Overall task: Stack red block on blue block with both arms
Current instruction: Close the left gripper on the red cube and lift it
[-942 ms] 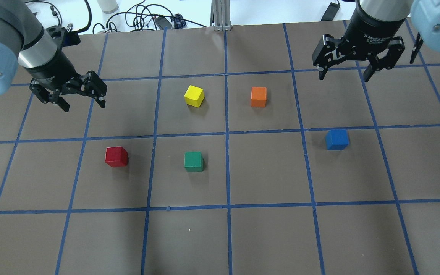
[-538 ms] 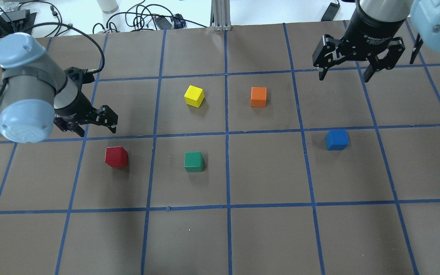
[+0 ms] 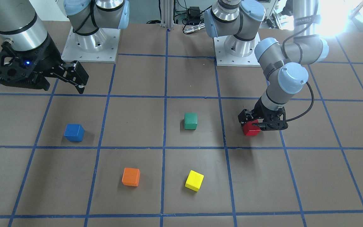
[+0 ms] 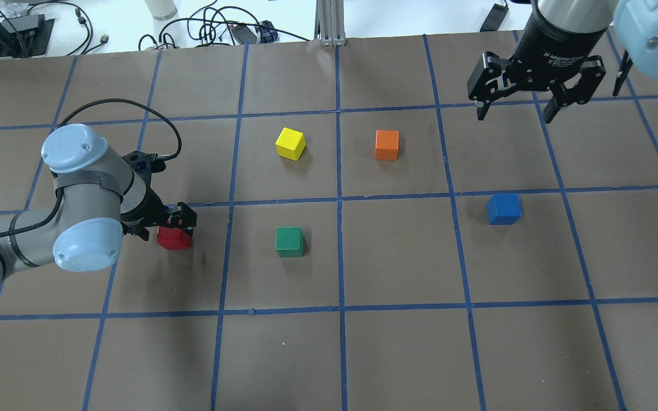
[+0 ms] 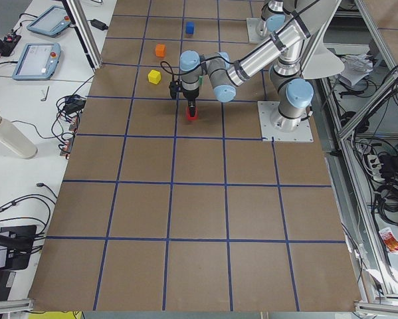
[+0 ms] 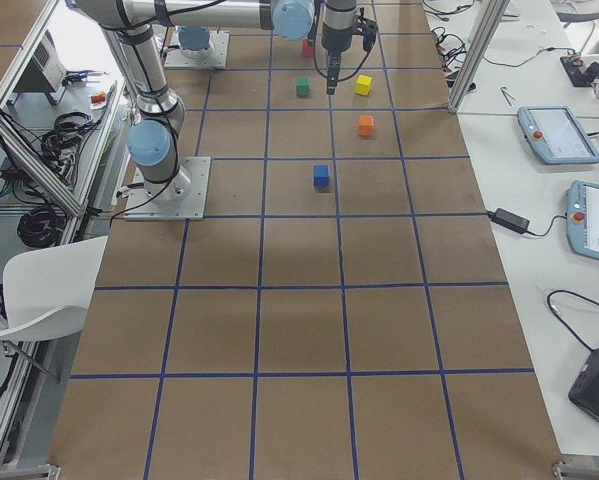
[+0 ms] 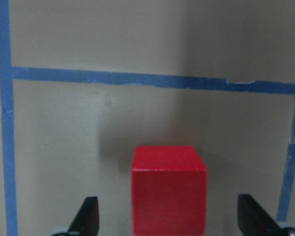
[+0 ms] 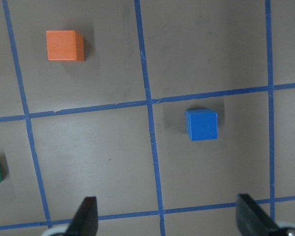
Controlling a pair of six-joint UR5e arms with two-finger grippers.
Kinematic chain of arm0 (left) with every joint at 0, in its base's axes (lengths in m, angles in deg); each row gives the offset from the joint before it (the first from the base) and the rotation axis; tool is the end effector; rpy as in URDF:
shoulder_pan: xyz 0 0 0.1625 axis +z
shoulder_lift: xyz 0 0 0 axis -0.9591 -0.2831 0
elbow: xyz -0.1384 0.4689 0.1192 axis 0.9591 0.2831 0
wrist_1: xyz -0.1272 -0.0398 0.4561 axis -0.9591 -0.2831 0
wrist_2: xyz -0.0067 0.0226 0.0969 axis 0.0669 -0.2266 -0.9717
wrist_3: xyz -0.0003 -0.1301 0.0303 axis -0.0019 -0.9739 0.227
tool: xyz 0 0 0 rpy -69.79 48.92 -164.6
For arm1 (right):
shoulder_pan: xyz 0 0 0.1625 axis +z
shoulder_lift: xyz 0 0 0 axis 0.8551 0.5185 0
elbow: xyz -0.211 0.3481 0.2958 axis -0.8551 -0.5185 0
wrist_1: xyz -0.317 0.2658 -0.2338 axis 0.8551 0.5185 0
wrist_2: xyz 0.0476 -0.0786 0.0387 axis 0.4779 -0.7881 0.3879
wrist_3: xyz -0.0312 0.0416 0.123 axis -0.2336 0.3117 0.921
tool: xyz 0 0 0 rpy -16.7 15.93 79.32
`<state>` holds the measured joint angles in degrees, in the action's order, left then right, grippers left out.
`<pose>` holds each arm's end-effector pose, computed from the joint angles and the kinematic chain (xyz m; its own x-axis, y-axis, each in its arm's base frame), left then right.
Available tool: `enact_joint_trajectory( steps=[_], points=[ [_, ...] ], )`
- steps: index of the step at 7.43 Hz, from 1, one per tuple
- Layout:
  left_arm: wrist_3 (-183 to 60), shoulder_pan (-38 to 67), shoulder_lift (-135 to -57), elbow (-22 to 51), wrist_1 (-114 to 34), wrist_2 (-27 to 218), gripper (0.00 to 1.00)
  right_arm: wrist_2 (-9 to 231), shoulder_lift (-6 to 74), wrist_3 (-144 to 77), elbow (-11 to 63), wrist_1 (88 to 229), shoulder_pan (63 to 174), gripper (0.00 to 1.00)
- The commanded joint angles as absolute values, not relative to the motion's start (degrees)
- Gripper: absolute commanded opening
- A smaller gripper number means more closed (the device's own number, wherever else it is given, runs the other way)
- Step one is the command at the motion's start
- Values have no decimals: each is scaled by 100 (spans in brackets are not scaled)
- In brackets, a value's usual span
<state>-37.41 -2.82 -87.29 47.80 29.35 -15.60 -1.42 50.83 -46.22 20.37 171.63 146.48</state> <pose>-0.0103 -0.5285 0.1949 -0.9972 -0.0733 0.0147 -0.0728 0.9968 0.0342 0.1117 -0.5868 0.5271 -0.9943 0.1059 -0.0126 0.1057 0.9943 0.0137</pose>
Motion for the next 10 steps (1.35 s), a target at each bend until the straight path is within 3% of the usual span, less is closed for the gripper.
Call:
enact_joint_trajectory(
  steps=[1, 2, 3, 4, 6, 8, 10],
  points=[
    [-3666, -282, -8790, 4807, 3132, -1567, 55, -140, 5083, -4622, 2051, 17163, 14648, 100],
    [-3649, -282, -8781, 4780, 3159, -1567, 38, -148, 5083, -4622, 2051, 17163, 14648, 100],
    [-3544, -282, -8746, 4728, 3177, -1576, 14, -149, 5091, -4622, 2069, 17163, 14648, 100],
    [-3499, -352, -8694, 4623, 3125, -1846, 6, -149, 5091, -4622, 2069, 17163, 14648, 100],
    [-3508, -623, -8493, 4142, 2758, -1857, 1, -140, 5091, -4622, 2069, 17163, 14648, 100],
    [-4319, -1534, -8683, 2531, 912, -1682, 0, -148, 5091, -4622, 2069, 17163, 14648, 100],
    [-5454, -2475, -9104, 1907, 478, -1175, 0, -140, 5091, -4622, 2078, 17163, 14648, 100]
  ],
)
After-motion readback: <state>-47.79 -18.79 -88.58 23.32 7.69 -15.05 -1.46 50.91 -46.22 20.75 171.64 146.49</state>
